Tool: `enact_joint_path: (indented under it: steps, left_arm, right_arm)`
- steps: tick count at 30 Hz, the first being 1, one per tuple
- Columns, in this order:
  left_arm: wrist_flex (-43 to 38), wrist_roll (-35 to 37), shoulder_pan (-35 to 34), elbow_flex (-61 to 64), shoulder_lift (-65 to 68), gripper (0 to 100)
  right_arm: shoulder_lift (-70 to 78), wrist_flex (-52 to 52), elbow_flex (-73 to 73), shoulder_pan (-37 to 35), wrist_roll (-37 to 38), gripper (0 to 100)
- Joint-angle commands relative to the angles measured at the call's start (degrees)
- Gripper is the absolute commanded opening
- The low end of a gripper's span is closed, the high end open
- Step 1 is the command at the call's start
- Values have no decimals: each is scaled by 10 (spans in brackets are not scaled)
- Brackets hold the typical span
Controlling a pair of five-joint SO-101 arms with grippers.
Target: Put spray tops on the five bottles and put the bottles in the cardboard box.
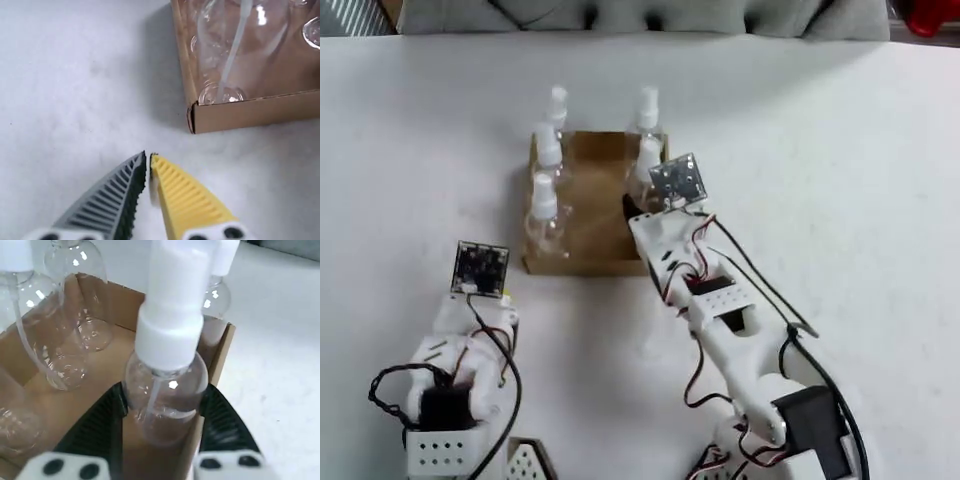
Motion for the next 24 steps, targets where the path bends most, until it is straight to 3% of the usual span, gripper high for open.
enact_joint_path:
  steps: [1,13,19,24]
  left_arm:
    - [3,-4,-6,-1,-7,20]
    - [3,-4,-6,-1,-7,20]
    - [3,-4,-6,-1,-7,20]
    - [3,-4,-6,-1,-7,20]
  right_arm:
    - [19,0,-25,-14,7,18]
    - [65,-56,-23,-16,7,22]
    - [71,-55,-23,-16,7,166]
    - [71,-55,-22,-17,8,206]
